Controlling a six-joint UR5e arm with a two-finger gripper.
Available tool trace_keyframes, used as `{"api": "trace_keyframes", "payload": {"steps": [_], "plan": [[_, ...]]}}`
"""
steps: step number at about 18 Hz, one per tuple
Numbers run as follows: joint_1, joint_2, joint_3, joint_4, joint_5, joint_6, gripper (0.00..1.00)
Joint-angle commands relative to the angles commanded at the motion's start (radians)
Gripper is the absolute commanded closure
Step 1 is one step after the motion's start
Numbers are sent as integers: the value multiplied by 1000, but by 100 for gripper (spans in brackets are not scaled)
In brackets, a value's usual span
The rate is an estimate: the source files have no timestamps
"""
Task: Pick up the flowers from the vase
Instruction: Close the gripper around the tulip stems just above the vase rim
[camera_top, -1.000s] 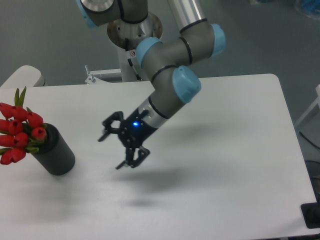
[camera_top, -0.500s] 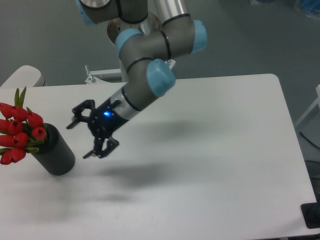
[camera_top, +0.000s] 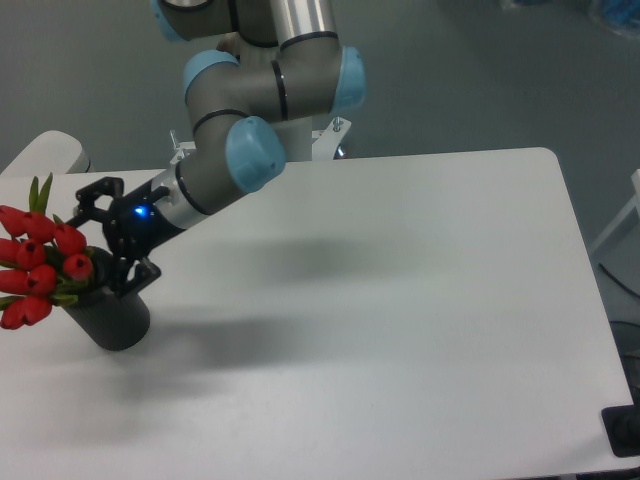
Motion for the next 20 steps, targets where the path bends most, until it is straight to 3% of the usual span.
{"api": "trace_keyframes", "payload": {"steps": [5, 8, 9, 10, 12, 14, 20], "plan": [[-15, -61, -2, 91, -25, 0, 0], [-18, -63, 0, 97, -28, 0, 0], [-18, -63, 0, 97, -28, 0, 6], [-18, -61, 0, 97, -28, 0, 19], [-17, -61, 0, 97, -28, -2, 60], [-15, -55, 2, 98, -28, 0, 83], [12, -45, 3, 101, -92, -20, 87]]}}
